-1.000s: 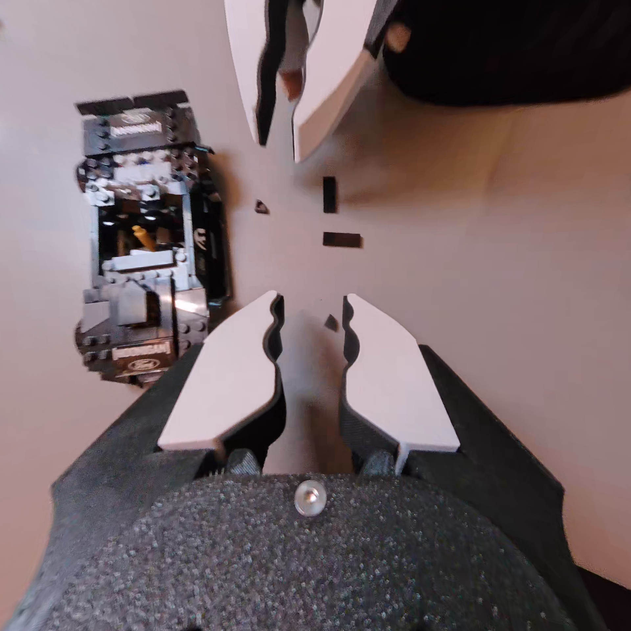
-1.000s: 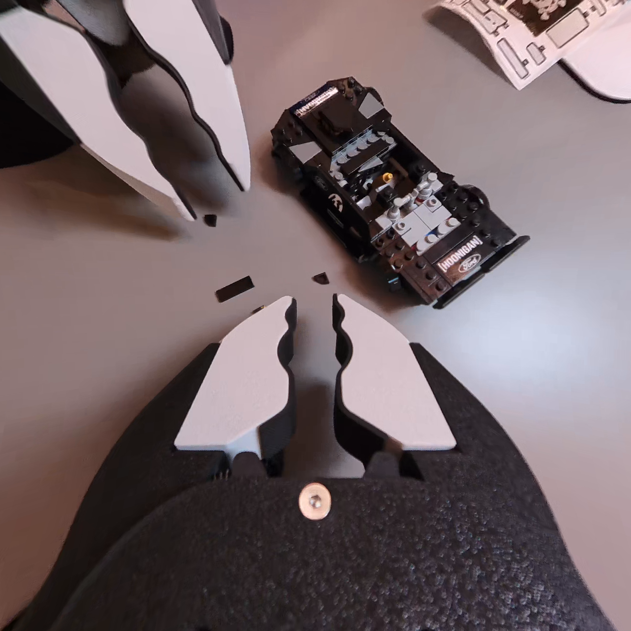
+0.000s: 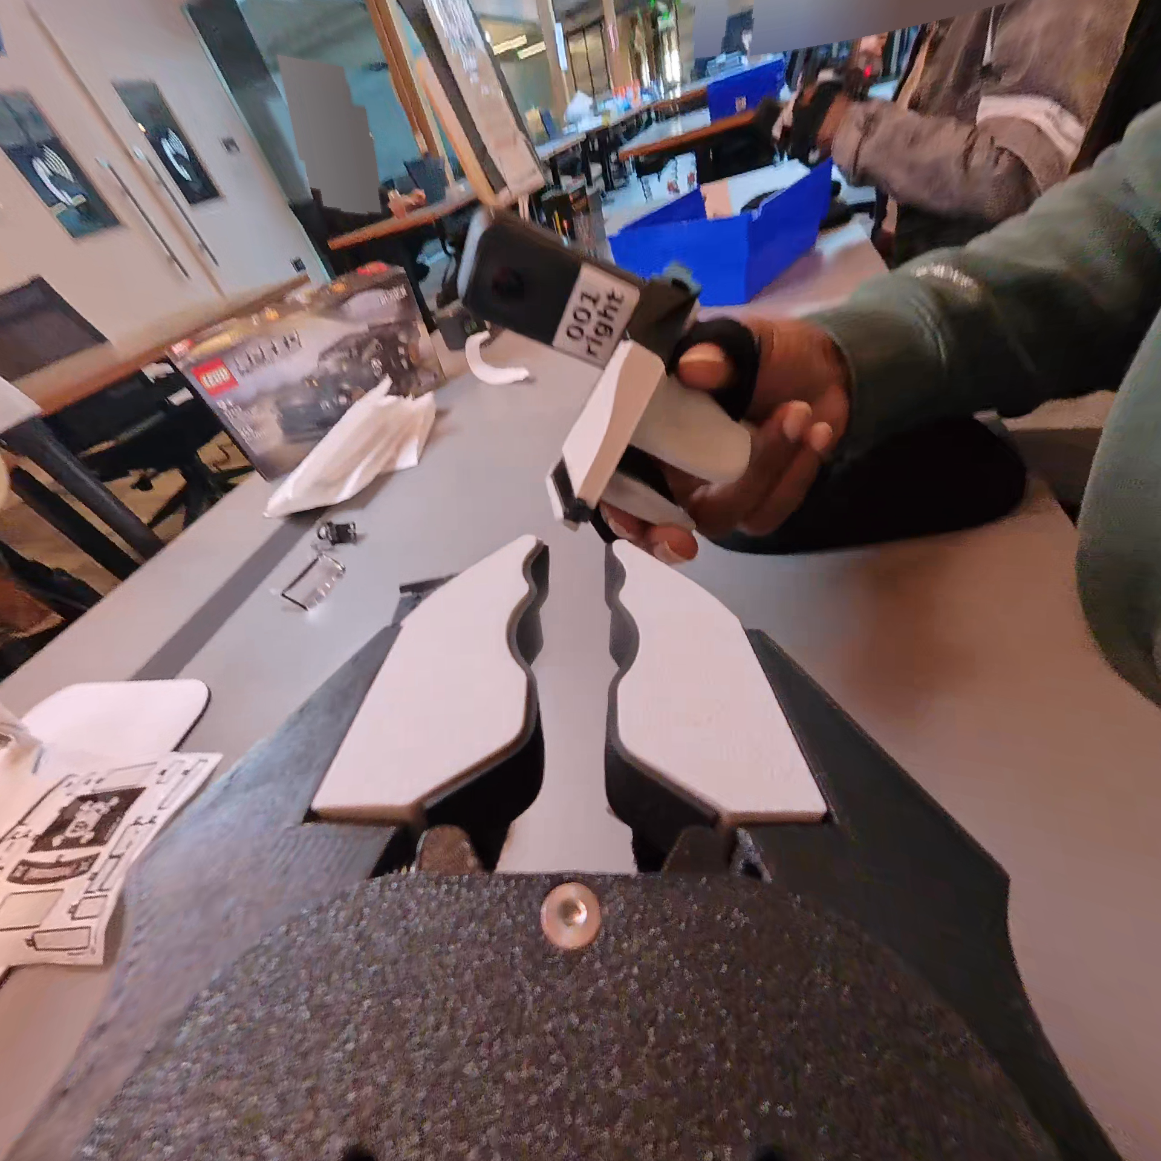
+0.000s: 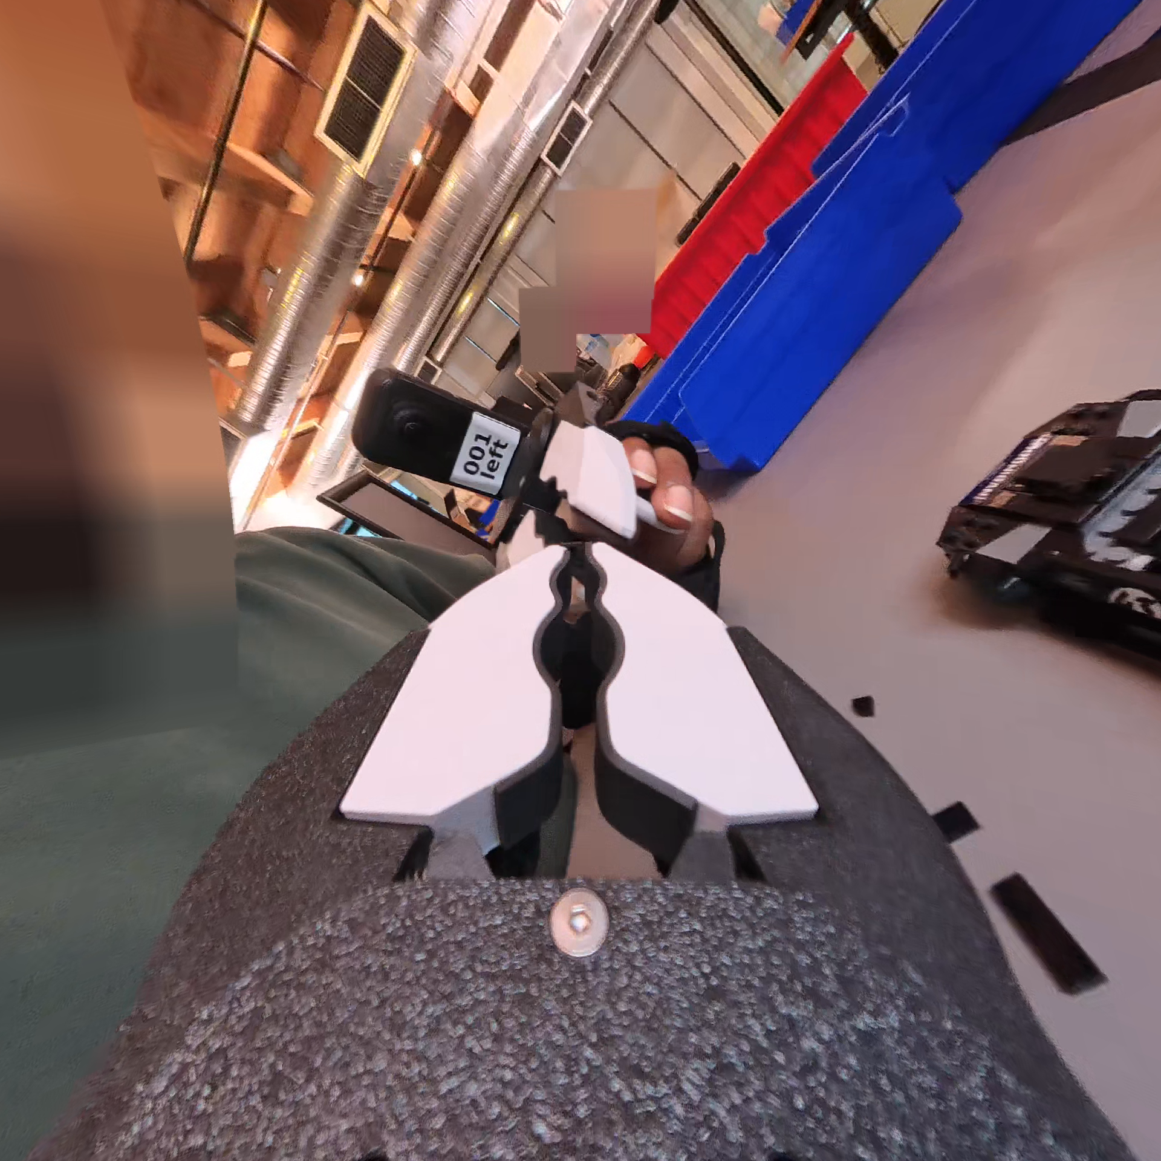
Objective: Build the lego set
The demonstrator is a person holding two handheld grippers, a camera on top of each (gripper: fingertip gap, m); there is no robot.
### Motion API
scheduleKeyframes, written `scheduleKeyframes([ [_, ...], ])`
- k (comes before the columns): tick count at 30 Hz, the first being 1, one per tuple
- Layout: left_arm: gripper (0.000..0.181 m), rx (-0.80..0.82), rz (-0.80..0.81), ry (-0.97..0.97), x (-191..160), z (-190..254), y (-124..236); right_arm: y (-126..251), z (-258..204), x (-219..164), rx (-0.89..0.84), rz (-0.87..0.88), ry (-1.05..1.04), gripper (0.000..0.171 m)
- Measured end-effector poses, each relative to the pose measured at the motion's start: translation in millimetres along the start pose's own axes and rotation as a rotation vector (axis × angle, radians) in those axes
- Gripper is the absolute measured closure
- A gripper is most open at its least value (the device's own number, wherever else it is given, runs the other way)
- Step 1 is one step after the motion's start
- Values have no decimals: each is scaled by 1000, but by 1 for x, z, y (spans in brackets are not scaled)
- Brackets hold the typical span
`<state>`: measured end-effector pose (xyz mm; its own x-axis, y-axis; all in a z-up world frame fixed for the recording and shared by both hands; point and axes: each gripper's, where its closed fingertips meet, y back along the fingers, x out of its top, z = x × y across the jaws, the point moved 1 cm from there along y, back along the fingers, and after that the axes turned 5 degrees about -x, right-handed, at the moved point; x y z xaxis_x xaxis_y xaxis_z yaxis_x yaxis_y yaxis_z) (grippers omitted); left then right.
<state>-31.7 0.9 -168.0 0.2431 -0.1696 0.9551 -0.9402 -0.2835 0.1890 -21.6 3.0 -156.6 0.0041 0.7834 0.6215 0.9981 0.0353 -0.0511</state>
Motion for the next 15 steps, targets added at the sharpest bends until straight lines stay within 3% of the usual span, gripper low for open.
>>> scheduleKeyframes([
  [11, 173, 30, 31, -85, 16, 6, 5, -3, -6, -4, 68, 38, -31, 168],
  [15, 173, 8, -54, -124, 5, 8, 3, 6, 2, -6, -3, -3, 40, 152],
])
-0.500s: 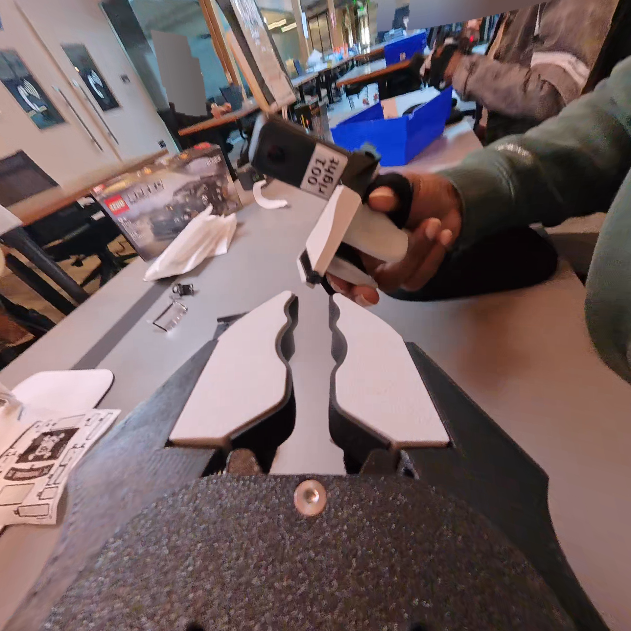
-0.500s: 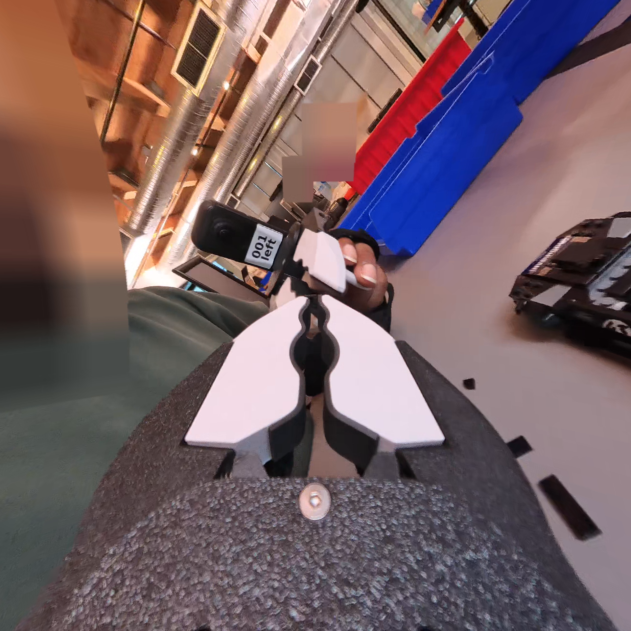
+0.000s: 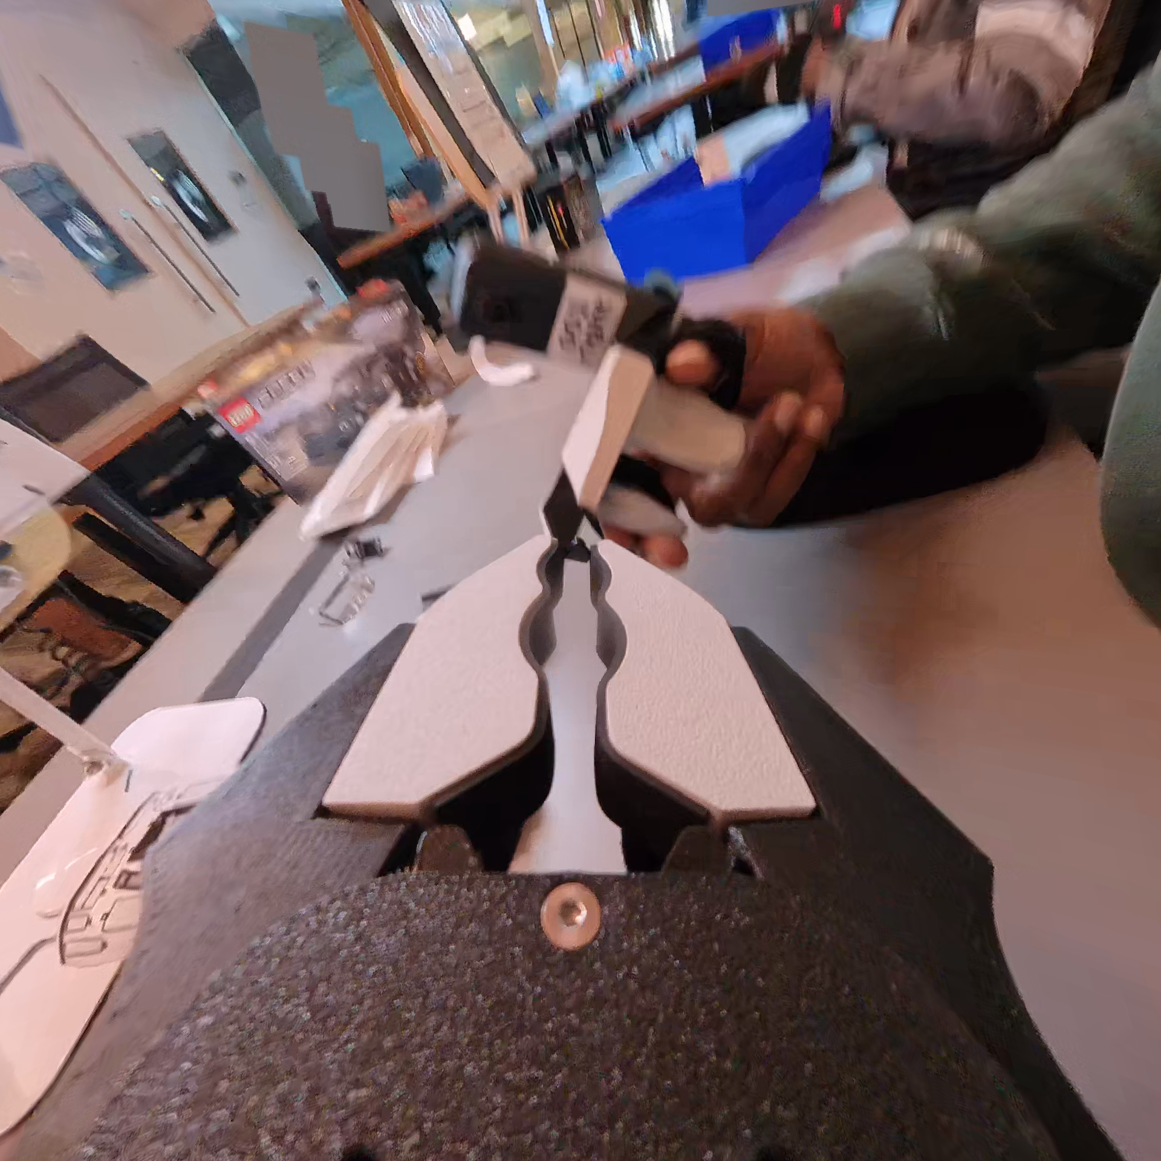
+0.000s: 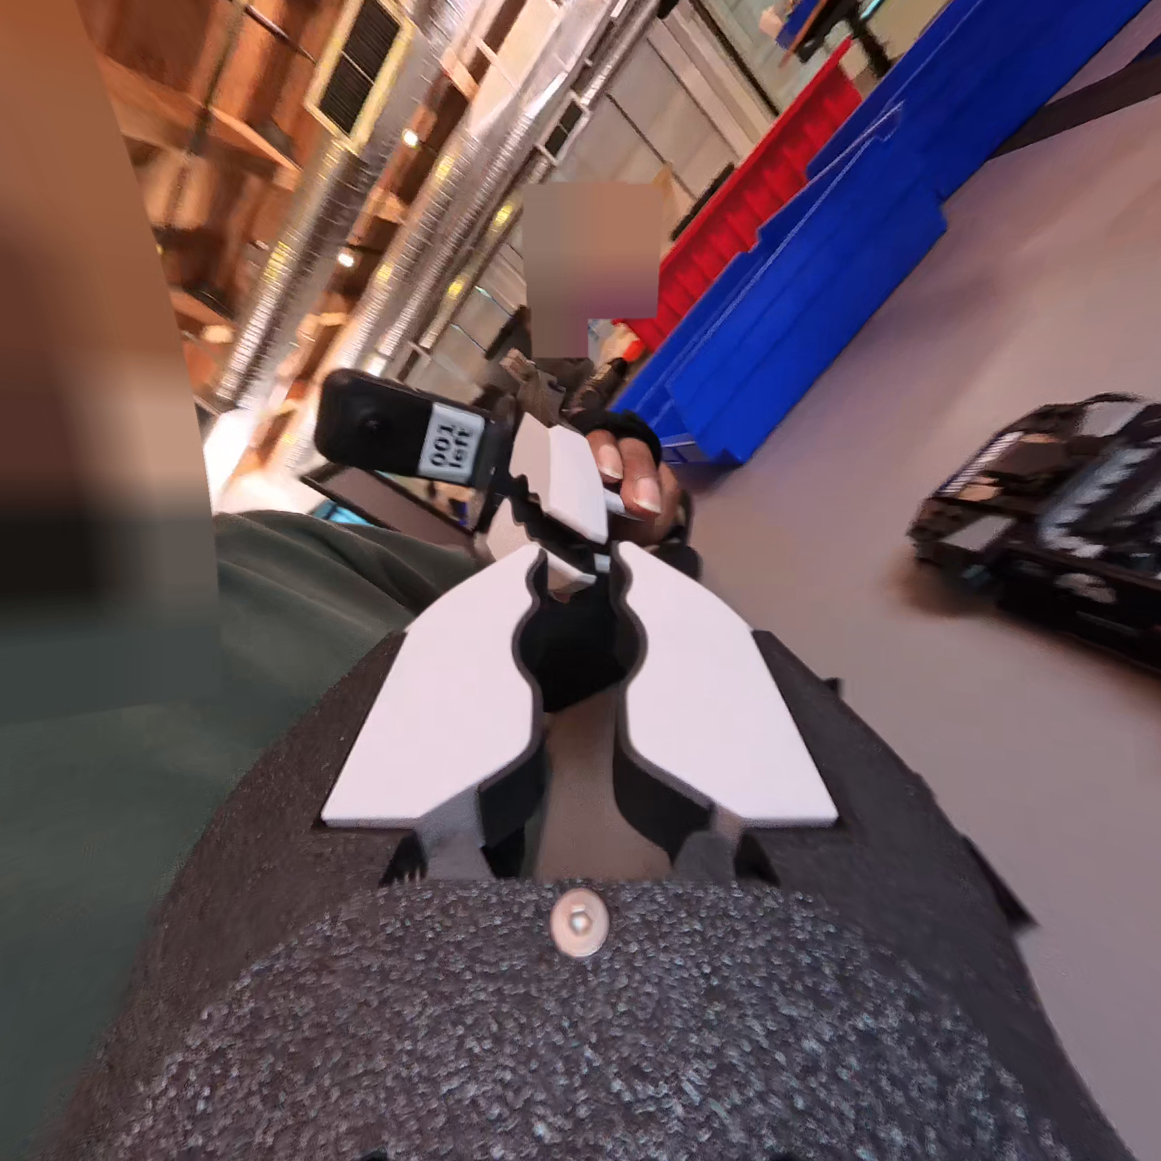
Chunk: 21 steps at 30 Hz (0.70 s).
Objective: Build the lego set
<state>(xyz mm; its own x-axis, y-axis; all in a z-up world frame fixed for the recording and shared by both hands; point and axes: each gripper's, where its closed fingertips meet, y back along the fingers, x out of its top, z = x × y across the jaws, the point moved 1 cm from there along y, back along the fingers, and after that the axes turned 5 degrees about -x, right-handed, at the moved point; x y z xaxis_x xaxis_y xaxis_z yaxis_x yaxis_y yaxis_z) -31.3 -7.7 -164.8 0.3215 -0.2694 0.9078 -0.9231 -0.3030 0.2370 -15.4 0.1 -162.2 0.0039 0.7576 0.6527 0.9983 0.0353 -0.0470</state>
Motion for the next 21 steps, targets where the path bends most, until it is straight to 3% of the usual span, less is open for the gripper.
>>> scheduleKeyframes([
  [7, 173, -270, -608, 38, -98, 14, 7, 44, 32, -1, -358, -82, 336, 150],
  [10, 173, -387, -783, 46, -118, 18, 20, 52, 37, -7, -428, -121, 416, 151],
  [16, 173, -548, -992, 79, -135, 26, 32, 62, 39, -17, -466, -152, 487, 150],
  [21, 167, -569, -1029, 104, -135, 28, 30, 65, 35, -17, -443, -125, 499, 150],
])
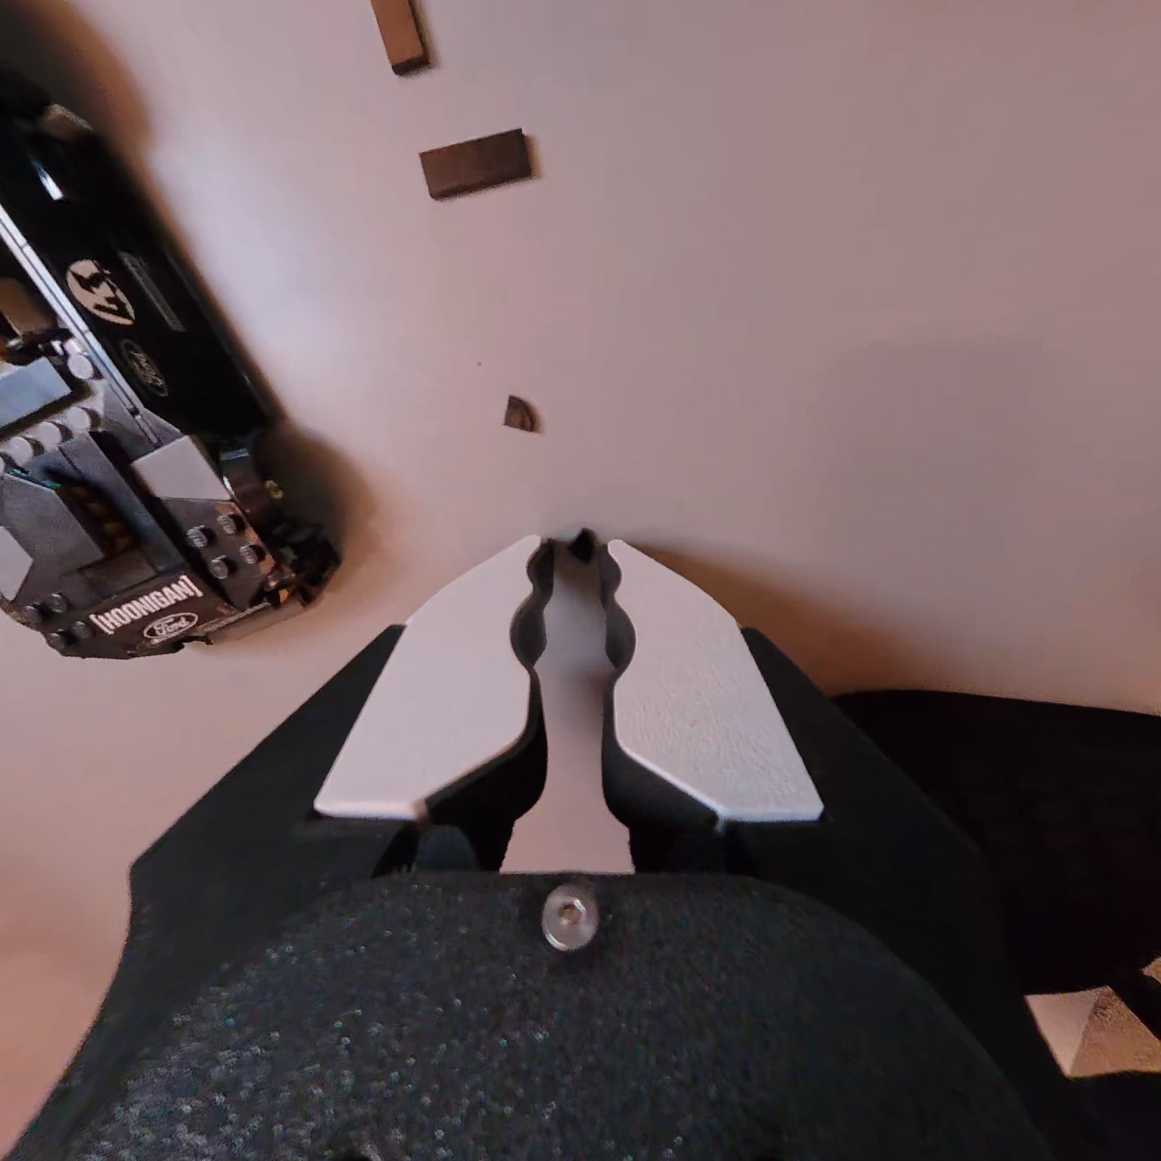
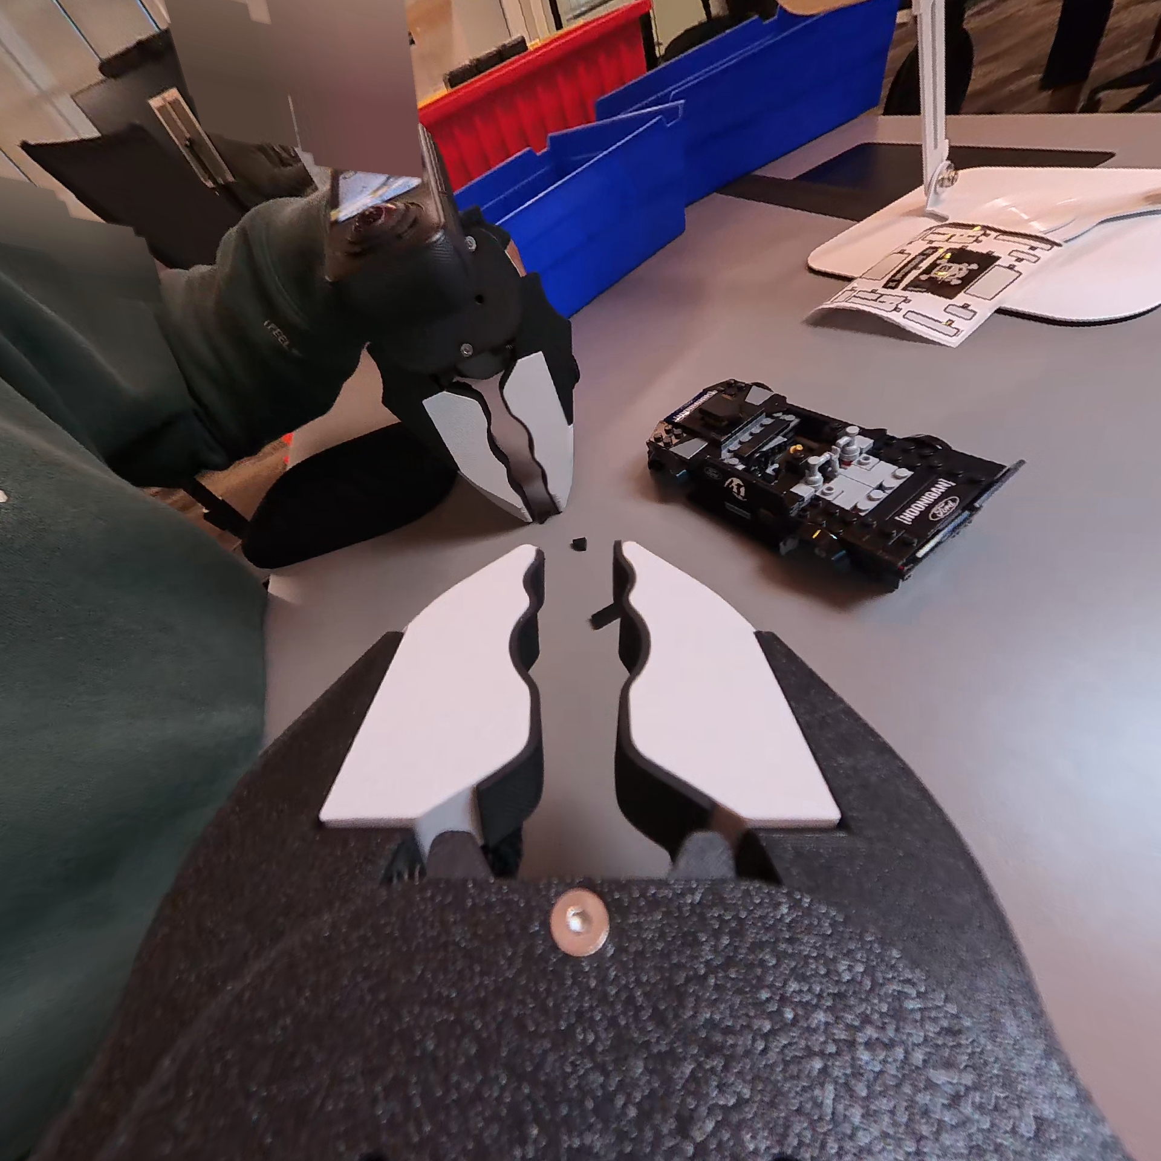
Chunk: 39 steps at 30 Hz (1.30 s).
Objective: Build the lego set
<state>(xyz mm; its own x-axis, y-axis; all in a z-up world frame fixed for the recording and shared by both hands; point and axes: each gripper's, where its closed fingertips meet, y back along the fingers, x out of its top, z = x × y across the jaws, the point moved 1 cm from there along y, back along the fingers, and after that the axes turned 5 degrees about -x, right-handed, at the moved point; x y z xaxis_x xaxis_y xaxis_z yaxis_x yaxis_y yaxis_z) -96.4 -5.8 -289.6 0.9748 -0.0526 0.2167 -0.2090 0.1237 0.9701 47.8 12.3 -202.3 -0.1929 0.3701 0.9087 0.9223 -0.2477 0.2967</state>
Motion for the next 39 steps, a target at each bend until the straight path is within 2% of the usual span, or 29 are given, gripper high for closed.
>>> scheduleKeyframes([
  [5, 158, 20, 5, 36, -4, -1, 2, 2, 0, -1, 15, 5, -13, 150],
  [7, 158, 40, 55, 65, -5, -1, 8, 2, 0, -1, 12, 6, -5, 151],
  [14, 168, 65, 240, 156, -6, 9, 7, -3, -1, -6, -8, -25, 22, 151],
  [17, 177, 20, 313, 158, 0, 16, 6, -6, -3, -6, -12, -35, 26, 151],
  [39, 173, 129, 444, 151, 14, -23, 5, -12, 2, -12, -45, -71, 23, 151],
])
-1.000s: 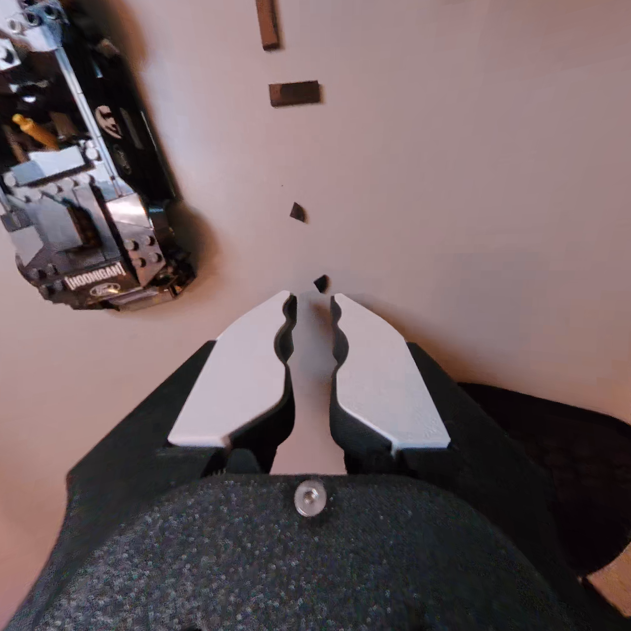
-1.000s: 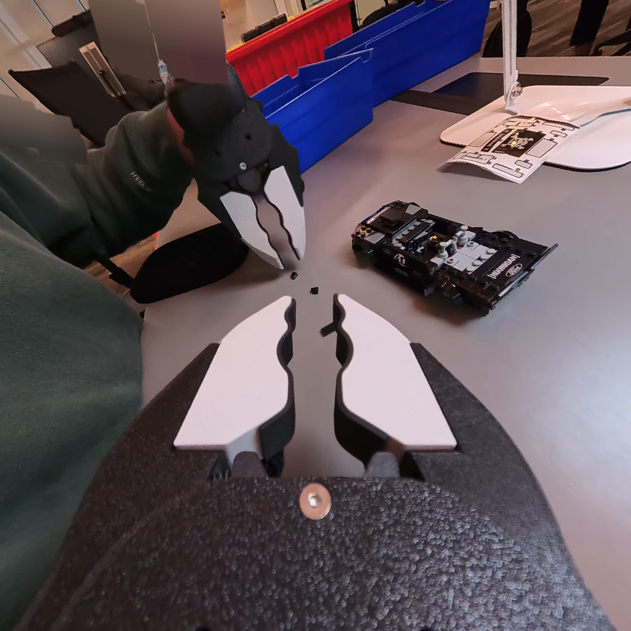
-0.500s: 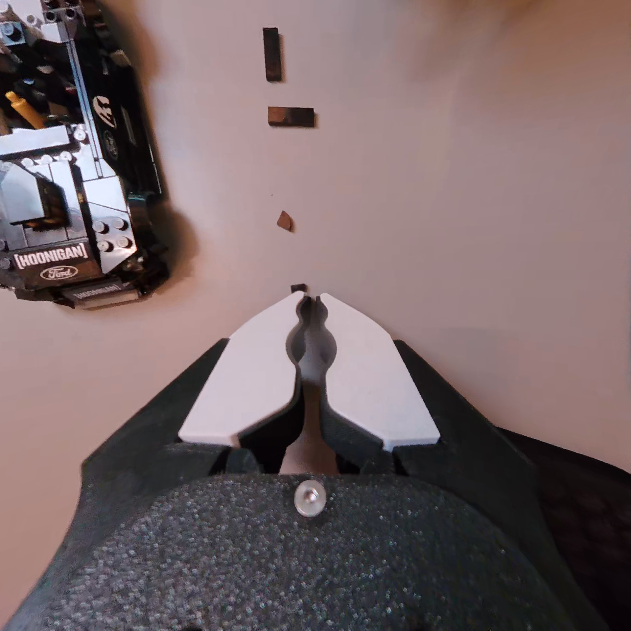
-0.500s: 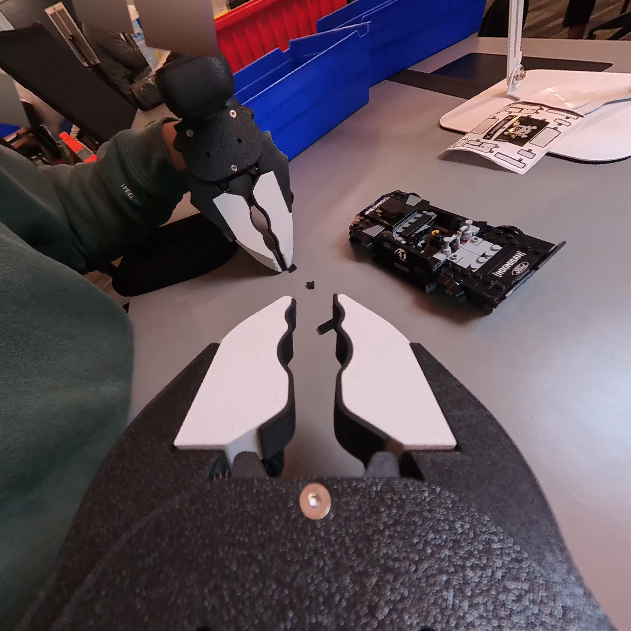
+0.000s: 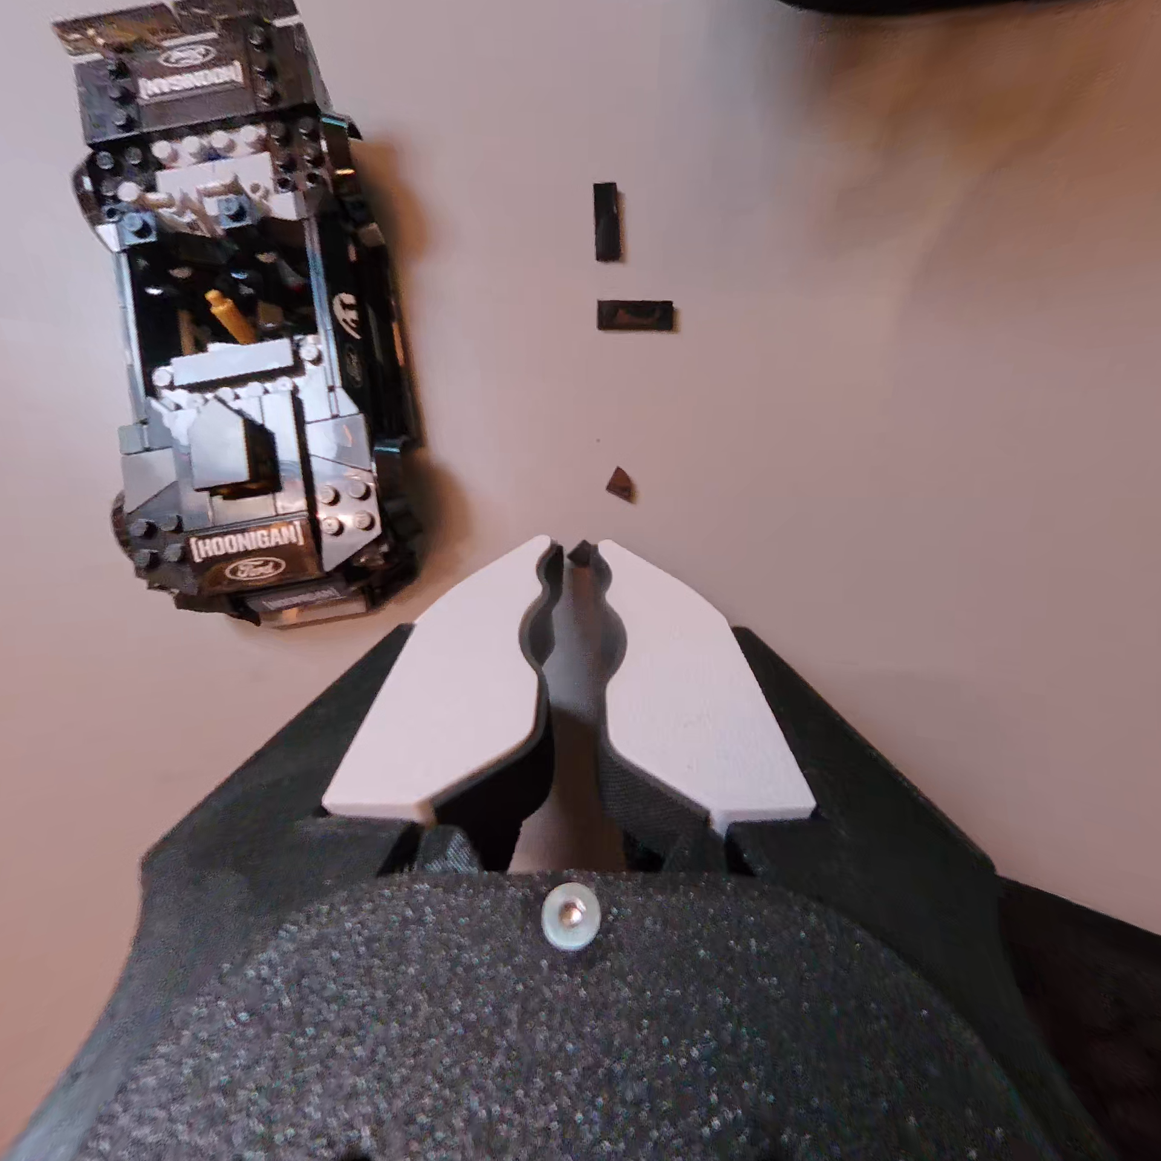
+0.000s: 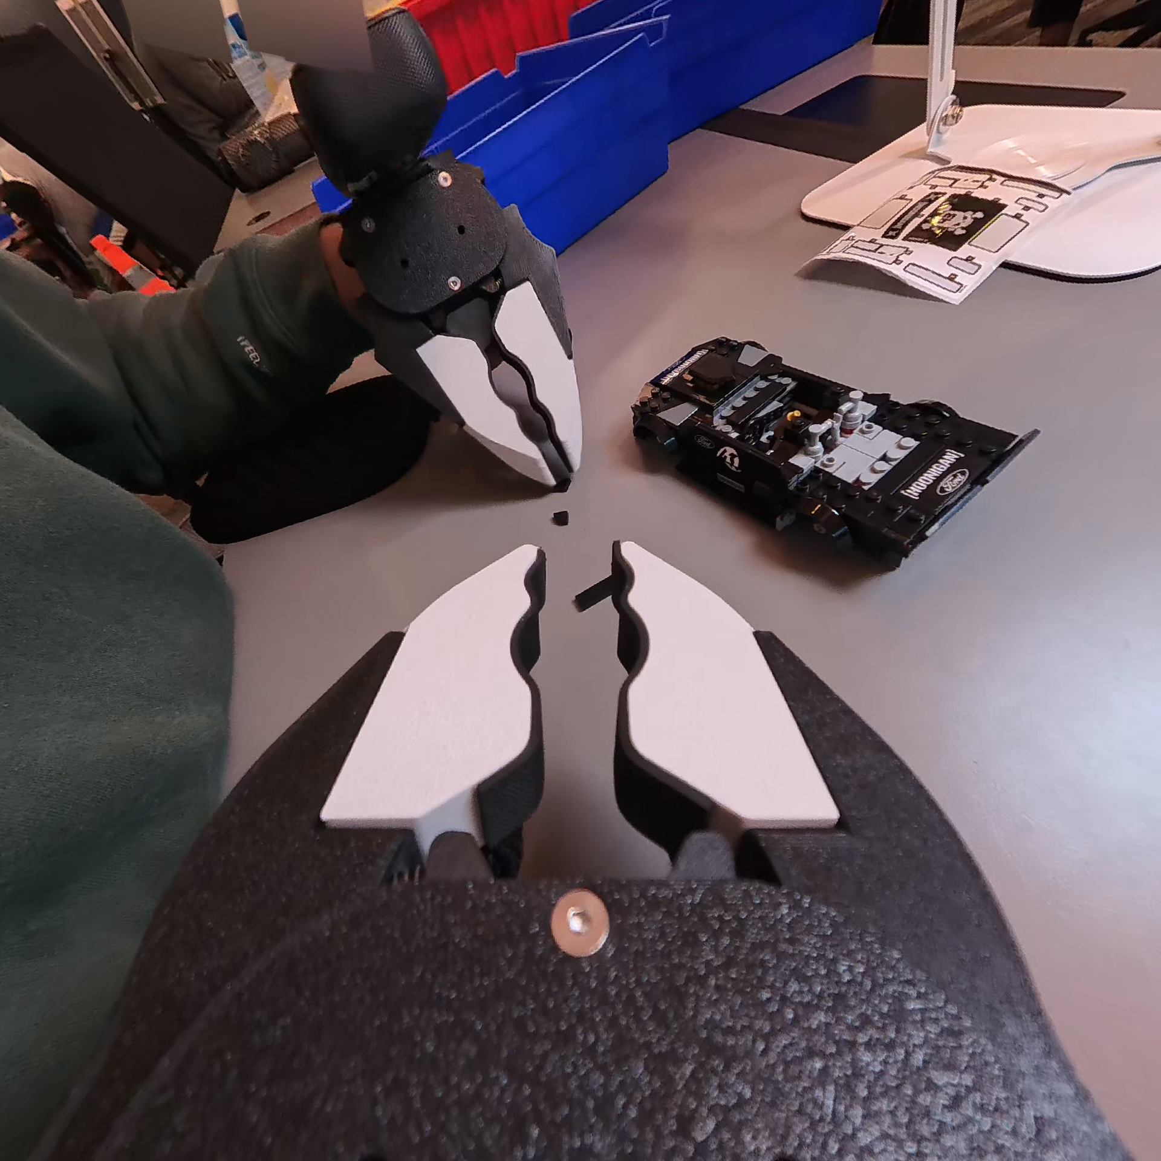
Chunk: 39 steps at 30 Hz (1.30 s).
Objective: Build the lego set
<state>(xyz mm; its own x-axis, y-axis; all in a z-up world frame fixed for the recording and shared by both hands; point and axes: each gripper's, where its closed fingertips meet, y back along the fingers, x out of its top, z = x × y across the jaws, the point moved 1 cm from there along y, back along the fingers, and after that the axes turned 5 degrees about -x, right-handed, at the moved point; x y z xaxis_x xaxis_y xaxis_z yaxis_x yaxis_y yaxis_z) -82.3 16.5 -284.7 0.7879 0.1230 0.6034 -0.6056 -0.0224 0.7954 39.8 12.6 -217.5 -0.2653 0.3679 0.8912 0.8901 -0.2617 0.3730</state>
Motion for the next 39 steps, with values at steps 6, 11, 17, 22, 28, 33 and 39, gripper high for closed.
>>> scheduleKeyframes([
  [6, 173, -1, 72, 3, 11, 9, 2, -1, -1, -1, 0, -8, 11, 152],
  [11, 170, 5, 83, -27, 20, 13, -10, -2, -2, -1, -3, -9, 22, 152],
  [17, 174, -8, 41, -21, 16, 13, -17, 0, -1, -1, -5, 2, 20, 152],
  [22, 178, 33, 20, -2, 9, 5, -9, -1, -1, -2, -4, -4, 22, 153],
  [28, 167, 53, 17, 8, 6, 3, -3, -2, -1, -3, -6, -10, 26, 153],
  [33, 168, 73, 34, 5, 8, 3, 4, -2, -1, -3, -12, -9, 29, 153],
  [39, 174, 13, 34, -2, 7, 19, -1, -4, -2, -5, -16, -25, 46, 153],
])
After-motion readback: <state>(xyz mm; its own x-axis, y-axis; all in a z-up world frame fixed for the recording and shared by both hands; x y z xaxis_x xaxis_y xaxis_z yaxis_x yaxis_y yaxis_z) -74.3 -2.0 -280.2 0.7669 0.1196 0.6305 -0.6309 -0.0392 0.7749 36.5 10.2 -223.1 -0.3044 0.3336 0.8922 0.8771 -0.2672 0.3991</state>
